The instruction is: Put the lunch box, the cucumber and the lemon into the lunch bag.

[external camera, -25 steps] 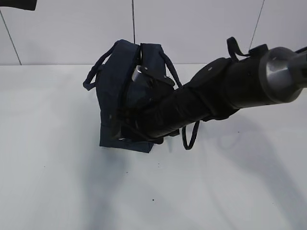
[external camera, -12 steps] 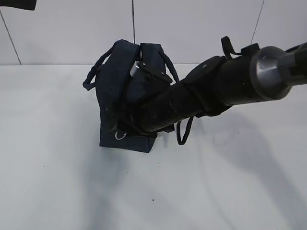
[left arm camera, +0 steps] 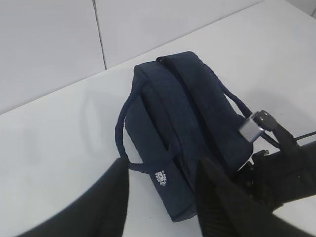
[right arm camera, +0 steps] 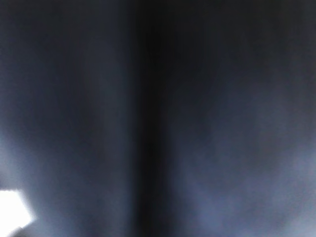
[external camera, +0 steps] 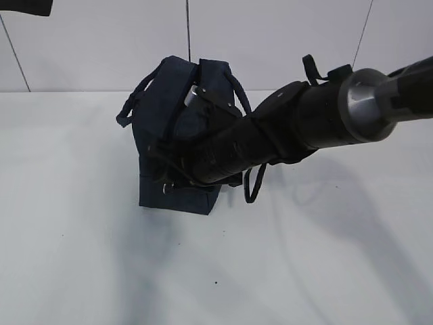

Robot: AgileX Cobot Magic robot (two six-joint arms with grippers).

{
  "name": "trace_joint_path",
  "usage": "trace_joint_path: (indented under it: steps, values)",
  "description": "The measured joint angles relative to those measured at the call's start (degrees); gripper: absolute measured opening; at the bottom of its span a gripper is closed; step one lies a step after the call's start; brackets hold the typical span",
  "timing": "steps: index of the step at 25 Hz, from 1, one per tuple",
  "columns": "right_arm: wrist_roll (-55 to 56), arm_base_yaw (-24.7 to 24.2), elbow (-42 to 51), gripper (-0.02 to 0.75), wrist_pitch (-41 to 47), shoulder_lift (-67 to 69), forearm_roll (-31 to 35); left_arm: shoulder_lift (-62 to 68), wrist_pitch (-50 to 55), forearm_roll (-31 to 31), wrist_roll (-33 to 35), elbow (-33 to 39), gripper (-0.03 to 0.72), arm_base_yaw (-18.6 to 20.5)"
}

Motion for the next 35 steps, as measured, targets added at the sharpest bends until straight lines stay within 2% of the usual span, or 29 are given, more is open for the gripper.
trace_joint_path:
  steps: [7,11,29,32,35]
  values:
    - [0.1,0.0,-0.3,0.136,-0.4,0.1,-0.2,0.0,0.6,-0.1,0.0,0.0,0.302,0.0]
    - [0.1,0.0,-0.6,0.065,-0.4,0.1,-1.9,0.0,0.9,-0.2,0.0,0.0,0.302,0.0]
    - [0.1,0.0,-0.7,0.045,1.5,1.8,-5.3,0.0,1.3,-0.8,0.0,0.0,0.302,0.0]
    - [0.1,0.0,-0.7,0.004,2.4,1.8,-5.6,0.0,1.4,-0.8,0.0,0.0,0.302,0.0]
    - [0.0,0.0,-0.8,0.001,4.0,1.8,-6.9,0.0,1.4,-0.8,0.0,0.0,0.302,0.0]
